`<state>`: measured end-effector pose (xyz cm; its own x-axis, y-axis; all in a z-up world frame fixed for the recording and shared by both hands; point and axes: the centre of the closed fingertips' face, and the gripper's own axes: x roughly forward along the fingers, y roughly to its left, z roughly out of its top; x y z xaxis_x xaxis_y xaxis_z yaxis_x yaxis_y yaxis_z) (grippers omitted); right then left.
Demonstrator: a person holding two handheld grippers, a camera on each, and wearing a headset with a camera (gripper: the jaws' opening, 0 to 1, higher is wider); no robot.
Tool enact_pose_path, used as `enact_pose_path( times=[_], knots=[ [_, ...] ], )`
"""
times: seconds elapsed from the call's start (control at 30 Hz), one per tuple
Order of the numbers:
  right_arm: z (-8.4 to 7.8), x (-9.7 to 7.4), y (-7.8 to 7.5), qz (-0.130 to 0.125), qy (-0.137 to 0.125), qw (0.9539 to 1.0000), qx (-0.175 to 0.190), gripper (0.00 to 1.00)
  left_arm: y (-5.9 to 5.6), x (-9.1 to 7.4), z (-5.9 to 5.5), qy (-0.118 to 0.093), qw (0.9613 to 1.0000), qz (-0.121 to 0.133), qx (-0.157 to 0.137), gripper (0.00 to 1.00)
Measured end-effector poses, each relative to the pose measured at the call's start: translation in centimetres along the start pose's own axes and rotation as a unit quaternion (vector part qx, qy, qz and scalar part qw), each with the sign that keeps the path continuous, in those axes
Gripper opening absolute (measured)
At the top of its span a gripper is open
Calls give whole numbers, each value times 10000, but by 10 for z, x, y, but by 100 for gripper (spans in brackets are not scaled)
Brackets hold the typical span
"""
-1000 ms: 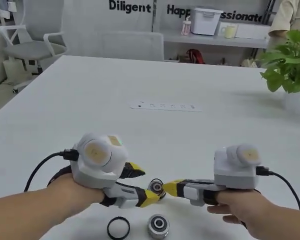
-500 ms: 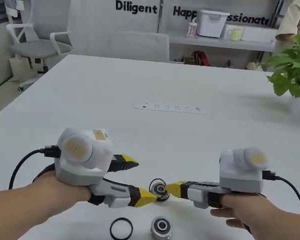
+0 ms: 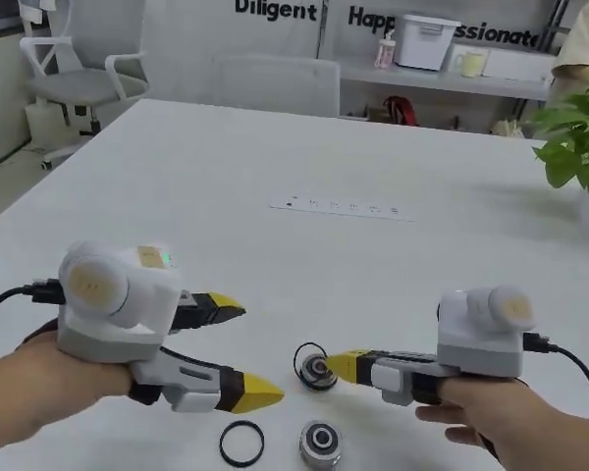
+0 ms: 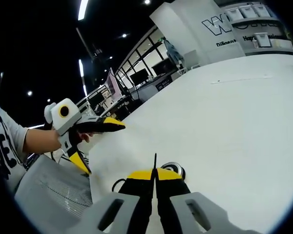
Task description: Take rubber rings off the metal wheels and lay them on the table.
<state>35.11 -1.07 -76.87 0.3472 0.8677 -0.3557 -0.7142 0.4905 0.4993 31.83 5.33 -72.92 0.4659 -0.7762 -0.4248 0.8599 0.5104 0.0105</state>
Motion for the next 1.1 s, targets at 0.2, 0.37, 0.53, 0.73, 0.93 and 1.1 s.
enact_pose_path(
  times=[0.2,0.37,0.53,0.73,0.93,1.1],
  knots=[
    [3,0,5,67,-36,10000,-1,0,2,-10,3,-109,9999,88,-62,69],
    [4,1,9,116,-44,9999,-5,0,0,-20,4,-183,9997,107,-83,71],
    [6,3,17,205,-60,9998,-8,0,-2,-27,0,-167,9998,139,-54,73],
    [6,3,26,312,-21,9995,-34,0,-3,-34,-6,-159,9997,160,-87,75],
    [5,4,35,409,12,9992,-33,0,-6,-41,-10,-140,9998,162,-60,77],
    [-1,8,45,521,110,9986,-51,0,-7,-48,-14,-133,9998,166,-65,78]
  ],
)
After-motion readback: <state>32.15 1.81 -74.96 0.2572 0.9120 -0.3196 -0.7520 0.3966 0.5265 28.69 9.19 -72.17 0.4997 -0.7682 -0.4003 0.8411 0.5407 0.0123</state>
